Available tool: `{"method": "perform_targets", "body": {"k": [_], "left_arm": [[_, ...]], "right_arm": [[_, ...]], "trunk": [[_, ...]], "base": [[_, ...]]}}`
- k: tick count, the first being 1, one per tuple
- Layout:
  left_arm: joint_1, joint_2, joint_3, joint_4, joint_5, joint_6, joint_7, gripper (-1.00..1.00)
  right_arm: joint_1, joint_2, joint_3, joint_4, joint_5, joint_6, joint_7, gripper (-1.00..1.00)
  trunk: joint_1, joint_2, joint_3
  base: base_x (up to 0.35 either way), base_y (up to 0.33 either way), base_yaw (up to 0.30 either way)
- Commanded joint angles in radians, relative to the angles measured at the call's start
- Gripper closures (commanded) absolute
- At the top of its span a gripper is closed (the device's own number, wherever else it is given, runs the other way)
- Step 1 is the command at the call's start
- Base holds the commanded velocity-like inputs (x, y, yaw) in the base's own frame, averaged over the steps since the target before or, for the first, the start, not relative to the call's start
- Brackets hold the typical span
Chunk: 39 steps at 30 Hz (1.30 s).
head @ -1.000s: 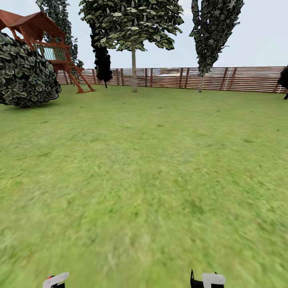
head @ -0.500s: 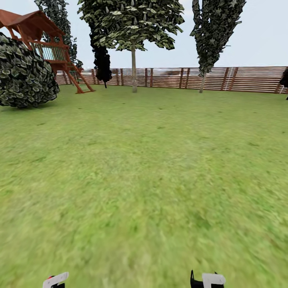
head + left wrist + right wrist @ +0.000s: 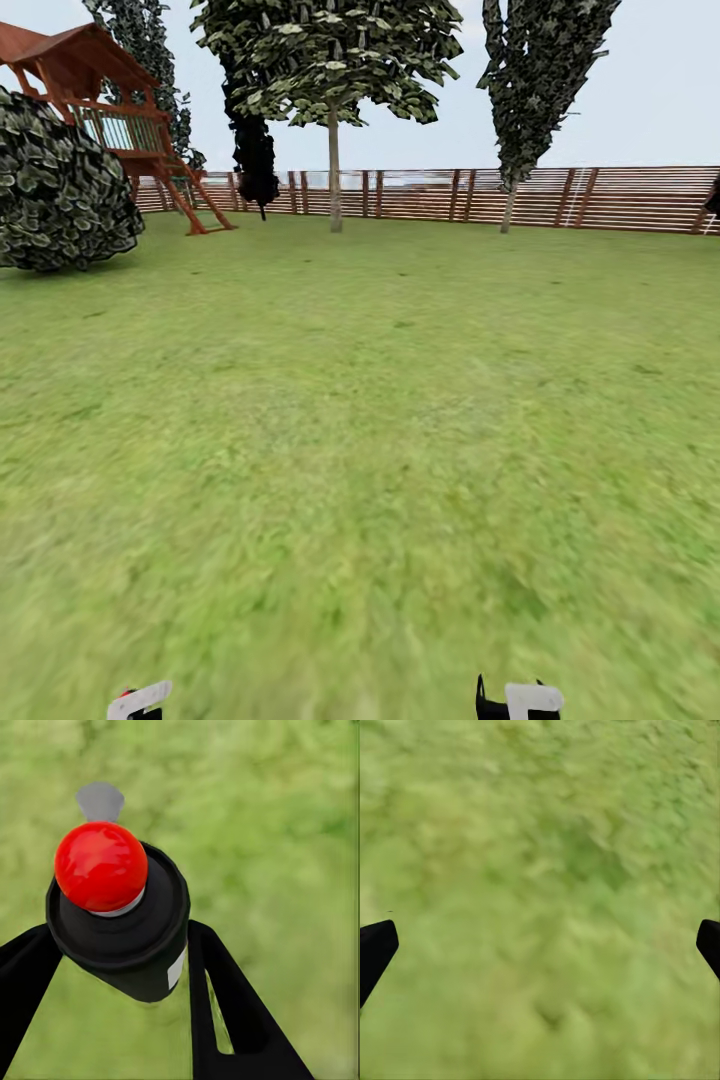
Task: In the garden, pick up the pesticide atomizer on the floor and spray pesticide onto both trees until each tree trunk is fully covered.
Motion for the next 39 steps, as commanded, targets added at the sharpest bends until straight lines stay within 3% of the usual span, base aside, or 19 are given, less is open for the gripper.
{"method": "perform_targets", "body": {"k": [1,39], "left_arm": [[-0.001,0.0,0.007,0.001,-0.011,-0.004,0.002,1.0],[-0.001,0.0,0.007,0.002,-0.011,-0.003,0.002,1.0]], "right_arm": [[-0.001,0.0,-0.006,0.001,0.011,-0.001,-0.007,-1.0],[-0.001,0.0,-0.006,0.001,0.011,-0.001,-0.007,-1.0]], "trunk": [[0.0,0.0,-0.001],[0.0,0.0,-0.001]], "base": [[0.338,0.0,0.0],[0.338,0.0,0.0]]}}
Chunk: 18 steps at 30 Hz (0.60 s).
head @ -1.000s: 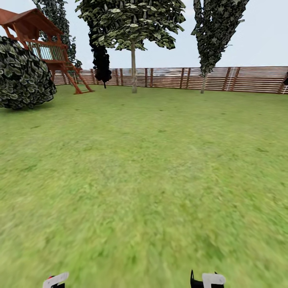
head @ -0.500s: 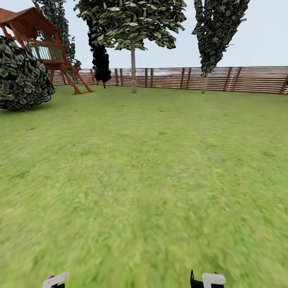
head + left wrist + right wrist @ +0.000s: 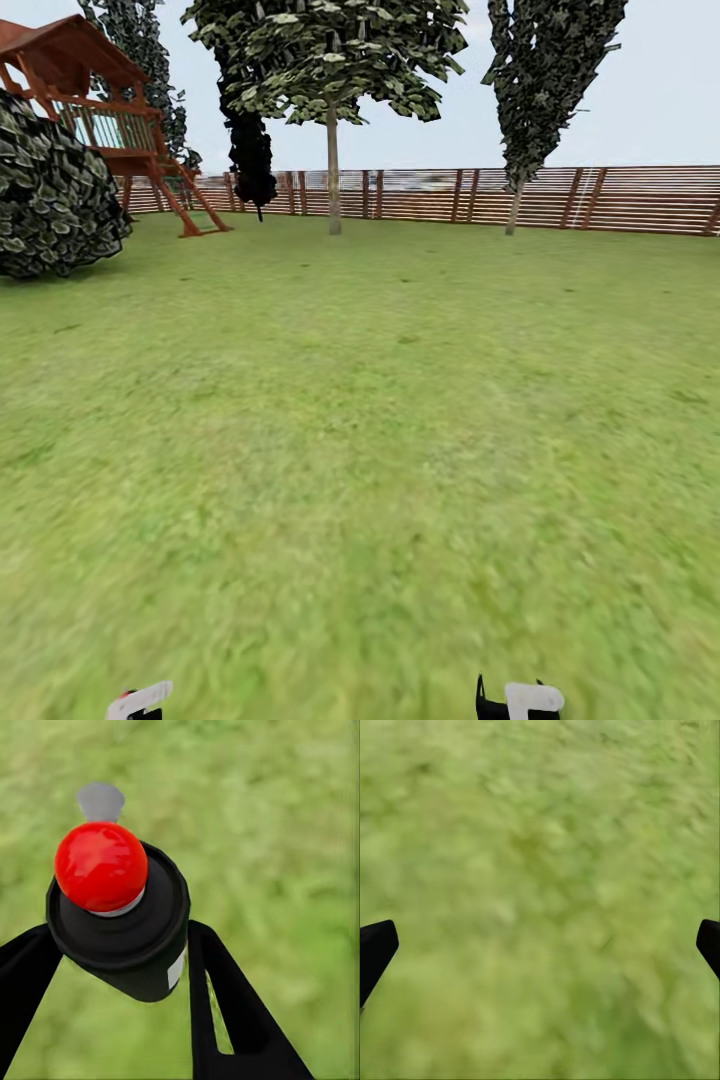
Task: In the garden, pick up the pesticide atomizer on the floor and spray pesticide onto both trees until each tree trunk is fully covered.
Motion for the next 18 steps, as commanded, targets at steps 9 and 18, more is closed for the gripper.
{"method": "perform_targets", "body": {"k": [9,18], "left_arm": [[-0.001,0.0,0.007,0.001,-0.011,-0.004,0.002,1.0],[-0.001,0.0,0.007,0.001,-0.011,-0.004,0.002,1.0]], "right_arm": [[-0.001,0.0,-0.006,0.001,0.01,-0.001,-0.006,-1.0],[-0.001,0.0,-0.006,0.001,0.01,-0.001,-0.006,-1.0]], "trunk": [[0.0,0.0,-0.001],[0.0,0.0,-0.001]], "base": [[0.338,0.0,0.0],[0.338,0.0,0.0]]}}
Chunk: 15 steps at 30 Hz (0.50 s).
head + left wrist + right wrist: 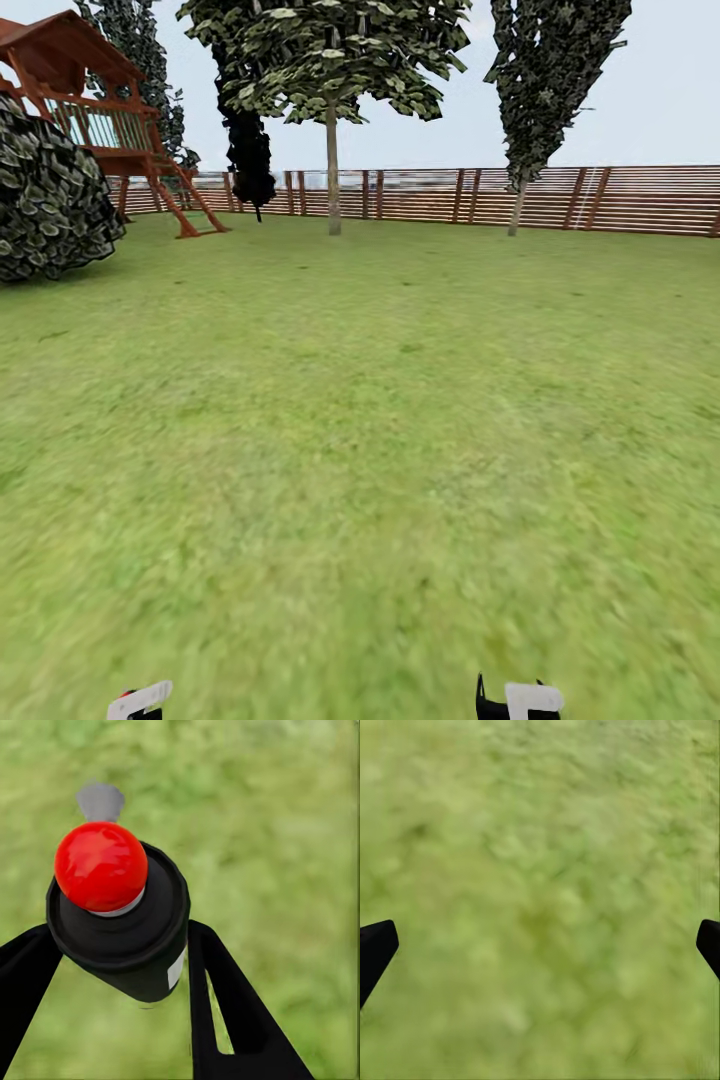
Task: In the garden, pick up the pesticide atomizer on the floor and spray pesticide onto both trees until each tree trunk is fully covered.
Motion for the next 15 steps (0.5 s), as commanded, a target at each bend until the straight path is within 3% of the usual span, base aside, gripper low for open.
{"method": "perform_targets", "body": {"k": [1,15], "left_arm": [[-0.001,0.0,0.007,0.001,-0.011,-0.004,0.002,1.0],[-0.001,0.0,0.007,0.001,-0.011,-0.004,0.002,1.0]], "right_arm": [[-0.001,0.0,-0.006,0.001,0.011,-0.001,-0.006,-1.0],[-0.001,0.0,-0.006,0.001,0.011,-0.001,-0.006,-1.0]], "trunk": [[0.0,0.0,-0.001],[0.0,0.0,-0.001]], "base": [[0.339,0.0,0.0],[0.338,0.0,0.0]]}}
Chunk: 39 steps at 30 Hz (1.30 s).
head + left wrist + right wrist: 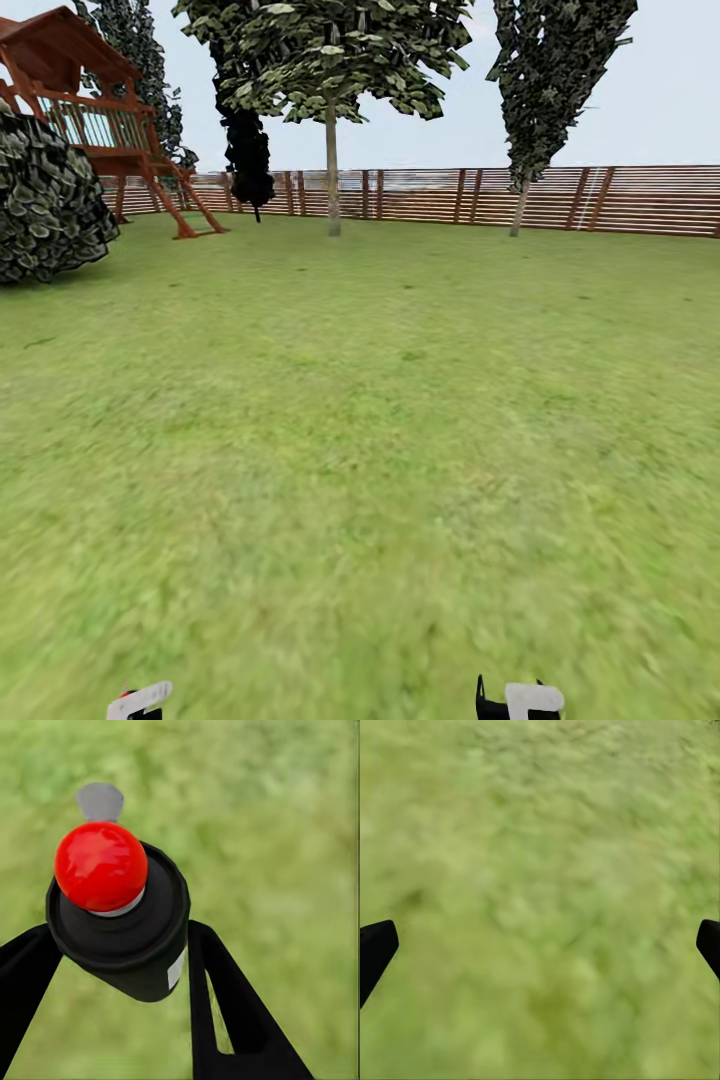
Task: In the garden, pick up the pesticide atomizer on the floor and spray pesticide onto both trees until each tree trunk is fully covered.
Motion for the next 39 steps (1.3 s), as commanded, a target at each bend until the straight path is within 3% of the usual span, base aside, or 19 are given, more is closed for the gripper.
{"method": "perform_targets", "body": {"k": [1,39], "left_arm": [[-0.001,0.0,0.007,0.001,-0.011,-0.004,0.002,1.0],[-0.001,0.0,0.007,0.001,-0.011,-0.004,0.002,1.0]], "right_arm": [[-0.001,0.0,-0.006,0.001,0.011,-0.001,-0.006,-1.0],[-0.001,0.0,-0.006,0.001,0.011,-0.001,-0.006,-1.0]], "trunk": [[0.0,0.0,-0.001],[0.0,0.0,-0.001]], "base": [[0.339,0.0,0.0],[0.338,0.0,0.0]]}}
